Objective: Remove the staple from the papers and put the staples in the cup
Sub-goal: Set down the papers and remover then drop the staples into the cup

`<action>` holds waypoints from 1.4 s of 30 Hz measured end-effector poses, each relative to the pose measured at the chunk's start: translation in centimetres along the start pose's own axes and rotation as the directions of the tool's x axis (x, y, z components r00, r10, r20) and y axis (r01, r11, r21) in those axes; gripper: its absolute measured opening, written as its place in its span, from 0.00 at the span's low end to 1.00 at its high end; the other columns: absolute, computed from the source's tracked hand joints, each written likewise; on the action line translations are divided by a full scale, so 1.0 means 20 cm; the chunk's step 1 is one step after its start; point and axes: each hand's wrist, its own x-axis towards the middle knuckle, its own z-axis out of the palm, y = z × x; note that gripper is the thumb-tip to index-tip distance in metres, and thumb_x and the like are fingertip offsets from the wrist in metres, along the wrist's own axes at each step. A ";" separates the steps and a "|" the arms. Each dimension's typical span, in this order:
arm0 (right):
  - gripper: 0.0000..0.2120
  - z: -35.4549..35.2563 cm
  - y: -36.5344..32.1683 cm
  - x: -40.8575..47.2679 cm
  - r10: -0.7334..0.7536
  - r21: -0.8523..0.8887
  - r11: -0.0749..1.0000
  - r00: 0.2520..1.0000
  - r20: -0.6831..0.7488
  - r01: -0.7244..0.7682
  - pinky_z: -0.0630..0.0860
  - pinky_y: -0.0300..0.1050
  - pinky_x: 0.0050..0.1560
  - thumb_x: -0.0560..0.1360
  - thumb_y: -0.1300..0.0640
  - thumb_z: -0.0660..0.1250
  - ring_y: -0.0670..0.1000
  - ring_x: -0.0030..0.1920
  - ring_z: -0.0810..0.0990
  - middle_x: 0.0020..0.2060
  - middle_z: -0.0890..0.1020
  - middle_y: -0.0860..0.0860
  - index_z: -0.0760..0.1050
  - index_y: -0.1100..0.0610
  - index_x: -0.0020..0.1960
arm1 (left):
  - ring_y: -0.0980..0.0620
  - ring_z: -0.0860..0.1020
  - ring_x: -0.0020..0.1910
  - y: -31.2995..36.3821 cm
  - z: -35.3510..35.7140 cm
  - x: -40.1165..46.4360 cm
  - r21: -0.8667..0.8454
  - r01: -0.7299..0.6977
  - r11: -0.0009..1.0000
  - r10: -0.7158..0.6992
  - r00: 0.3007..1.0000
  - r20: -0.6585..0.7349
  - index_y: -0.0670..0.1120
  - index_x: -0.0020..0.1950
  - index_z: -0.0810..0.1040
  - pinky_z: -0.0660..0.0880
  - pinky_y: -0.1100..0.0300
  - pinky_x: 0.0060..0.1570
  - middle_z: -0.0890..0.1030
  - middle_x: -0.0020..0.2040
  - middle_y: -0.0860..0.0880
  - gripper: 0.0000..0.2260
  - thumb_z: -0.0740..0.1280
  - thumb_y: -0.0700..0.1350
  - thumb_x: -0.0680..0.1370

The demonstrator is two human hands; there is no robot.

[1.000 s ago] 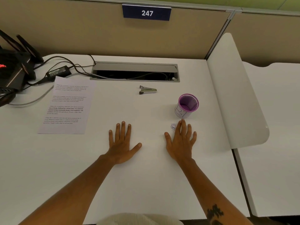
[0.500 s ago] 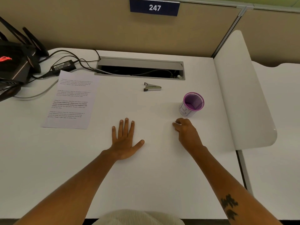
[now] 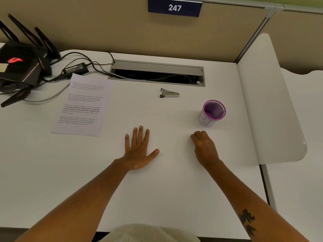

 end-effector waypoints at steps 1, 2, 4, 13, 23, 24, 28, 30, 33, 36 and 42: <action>0.15 0.00 0.00 0.00 -0.003 -0.002 1.000 1.000 -0.014 0.003 0.79 0.52 0.31 0.63 0.81 0.71 0.63 0.39 0.79 0.40 0.81 0.63 0.81 0.70 0.47 | 0.46 0.22 0.78 0.00 0.00 0.00 0.000 0.001 1.000 -0.001 1.000 -0.001 0.50 0.81 0.26 0.27 0.39 0.76 0.22 0.80 0.47 0.49 0.33 0.78 0.68; 0.15 0.00 0.00 0.00 -0.002 0.002 1.000 1.000 -0.026 0.002 0.80 0.53 0.32 0.63 0.81 0.71 0.63 0.39 0.79 0.40 0.82 0.63 0.81 0.70 0.47 | 0.46 0.22 0.78 0.00 0.00 0.00 0.000 0.001 1.000 -0.001 1.000 -0.003 0.50 0.81 0.26 0.27 0.39 0.76 0.22 0.80 0.47 0.49 0.32 0.78 0.68; 0.16 0.01 -0.01 0.00 0.032 0.021 0.999 0.999 -0.031 -0.031 0.81 0.53 0.35 0.63 0.81 0.72 0.64 0.40 0.81 0.42 0.83 0.64 0.82 0.70 0.49 | 0.46 0.22 0.78 -0.01 0.01 0.00 0.000 0.004 1.000 -0.004 1.000 -0.009 0.50 0.81 0.26 0.27 0.39 0.76 0.22 0.80 0.47 0.49 0.32 0.78 0.68; 0.07 -0.11 0.05 0.10 0.800 0.755 0.128 0.517 0.305 -0.644 0.85 0.45 0.49 0.73 0.69 0.75 0.54 0.42 0.85 0.43 0.88 0.58 0.87 0.58 0.44 | 0.46 0.22 0.78 -0.01 0.02 0.00 0.013 -0.003 1.000 0.004 0.999 -0.036 0.50 0.81 0.26 0.27 0.39 0.77 0.22 0.80 0.48 0.47 0.33 0.76 0.71; 0.10 -0.47 0.19 0.11 0.409 0.558 -0.765 0.428 0.806 -0.321 0.85 0.42 0.40 0.81 0.73 0.63 0.54 0.48 0.82 0.49 0.83 0.61 0.78 0.70 0.59 | 0.47 0.22 0.78 -0.01 0.02 -0.01 -0.001 -0.005 1.000 0.005 1.000 -0.018 0.51 0.81 0.26 0.26 0.39 0.76 0.22 0.80 0.48 0.47 0.32 0.76 0.70; 0.09 -0.51 0.20 0.14 0.408 0.567 -0.763 0.449 0.795 -0.310 0.85 0.41 0.40 0.81 0.73 0.62 0.54 0.48 0.82 0.48 0.83 0.60 0.78 0.70 0.59 | 0.46 0.22 0.78 -0.01 0.02 -0.01 0.000 -0.003 1.000 0.003 1.000 -0.019 0.51 0.81 0.26 0.27 0.39 0.77 0.22 0.79 0.48 0.47 0.32 0.76 0.70; 0.06 -0.67 0.21 0.26 0.501 0.677 -0.675 0.491 0.713 -0.294 0.84 0.42 0.51 0.80 0.72 0.64 0.52 0.48 0.82 0.50 0.83 0.60 0.78 0.69 0.55 | 0.46 0.22 0.78 -0.01 0.02 0.00 -0.001 -0.006 1.000 0.006 1.000 -0.016 0.51 0.81 0.26 0.27 0.38 0.77 0.22 0.79 0.48 0.48 0.31 0.77 0.69; 0.06 -0.70 0.23 0.33 0.574 0.753 -0.564 0.495 0.653 -0.340 0.84 0.42 0.53 0.79 0.73 0.67 0.53 0.49 0.83 0.53 0.83 0.62 0.79 0.70 0.55 | 0.46 0.22 0.78 -0.01 0.01 0.00 -0.009 -0.006 1.000 0.006 1.000 -0.013 0.51 0.81 0.26 0.26 0.39 0.76 0.22 0.79 0.48 0.48 0.31 0.77 0.68; 0.11 -0.64 0.28 0.40 0.724 0.837 -0.237 0.485 0.491 -0.493 0.85 0.42 0.45 0.74 0.71 0.75 0.56 0.49 0.86 0.53 0.86 0.62 0.83 0.69 0.56 | 0.46 0.22 0.78 0.00 0.01 0.00 -0.010 -0.002 1.000 0.002 1.000 0.001 0.51 0.81 0.26 0.26 0.39 0.76 0.22 0.79 0.48 0.48 0.31 0.77 0.68; 0.07 -0.59 0.31 0.43 0.787 0.726 0.271 0.580 0.211 -0.632 0.86 0.52 0.51 0.71 0.66 0.78 0.59 0.48 0.88 0.44 0.88 0.58 0.87 0.61 0.48 | 0.46 0.22 0.78 0.00 0.00 0.01 -0.009 -0.002 1.000 0.002 1.000 0.006 0.51 0.80 0.25 0.26 0.39 0.76 0.22 0.79 0.48 0.48 0.30 0.77 0.67; 0.07 -0.61 0.31 0.47 0.670 0.455 0.626 0.735 0.101 -0.633 0.84 0.49 0.53 0.74 0.66 0.75 0.55 0.47 0.87 0.45 0.88 0.57 0.88 0.61 0.51 | 0.46 0.22 0.78 0.00 0.00 0.01 -0.007 0.000 1.000 0.001 1.000 0.018 0.52 0.79 0.24 0.26 0.39 0.76 0.21 0.79 0.48 0.49 0.28 0.78 0.65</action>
